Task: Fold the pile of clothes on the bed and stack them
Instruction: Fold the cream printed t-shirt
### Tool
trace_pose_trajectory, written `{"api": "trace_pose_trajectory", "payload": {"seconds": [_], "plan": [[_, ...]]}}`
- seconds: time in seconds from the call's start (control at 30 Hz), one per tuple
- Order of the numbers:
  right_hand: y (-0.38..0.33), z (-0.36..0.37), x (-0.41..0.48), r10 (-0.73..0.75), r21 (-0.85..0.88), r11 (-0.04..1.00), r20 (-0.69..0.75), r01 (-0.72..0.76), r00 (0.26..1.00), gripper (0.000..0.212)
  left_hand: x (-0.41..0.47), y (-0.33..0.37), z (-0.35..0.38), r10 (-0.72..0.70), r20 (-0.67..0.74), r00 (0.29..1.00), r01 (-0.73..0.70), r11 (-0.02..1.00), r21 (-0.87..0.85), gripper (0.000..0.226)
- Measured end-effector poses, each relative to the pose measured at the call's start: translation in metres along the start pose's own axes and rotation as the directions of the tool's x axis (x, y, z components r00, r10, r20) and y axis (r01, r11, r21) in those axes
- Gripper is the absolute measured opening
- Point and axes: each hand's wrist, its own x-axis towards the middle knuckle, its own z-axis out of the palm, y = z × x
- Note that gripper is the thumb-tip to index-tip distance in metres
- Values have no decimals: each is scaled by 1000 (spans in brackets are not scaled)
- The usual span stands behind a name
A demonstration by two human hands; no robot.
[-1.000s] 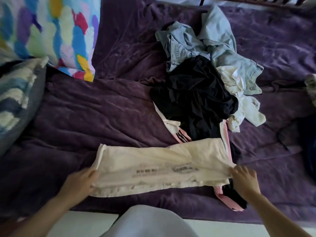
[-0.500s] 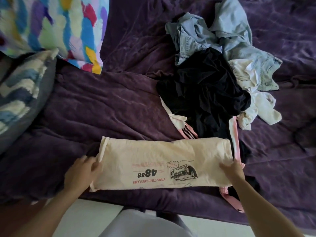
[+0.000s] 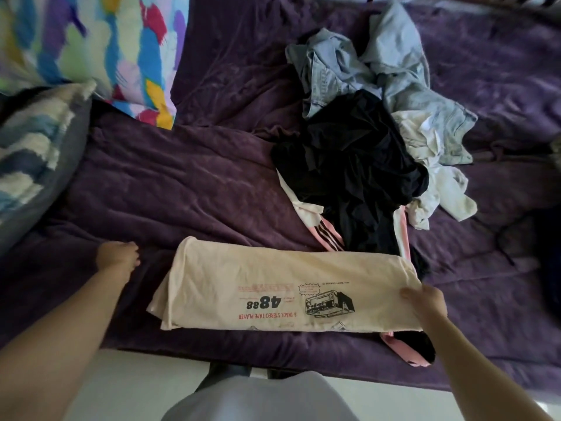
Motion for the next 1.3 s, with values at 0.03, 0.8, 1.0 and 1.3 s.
{"api": "trace_pose_trajectory", "payload": {"seconds": [0.03, 0.8, 1.0, 1.3], "plan": [[-2, 2, -3, -15, -24, 1000, 11, 15, 1000, 26, -1, -1, -4, 20, 31, 999, -21, 999, 30, 20], [-26, -5, -62, -75, -89, 994, -121, 65, 990, 32, -24, 27, 36, 276, 106, 955, -292, 936, 197, 35], [-91, 19, -137, -328, -152, 937, -67, 315, 942, 36, -100, -27, 41, 834, 422, 356, -902, 190, 387, 24], [-132, 115, -243, -552, 203, 750, 715, 629, 428, 57, -126, -48, 20, 251, 689, 680, -538, 809, 236, 21]]}}
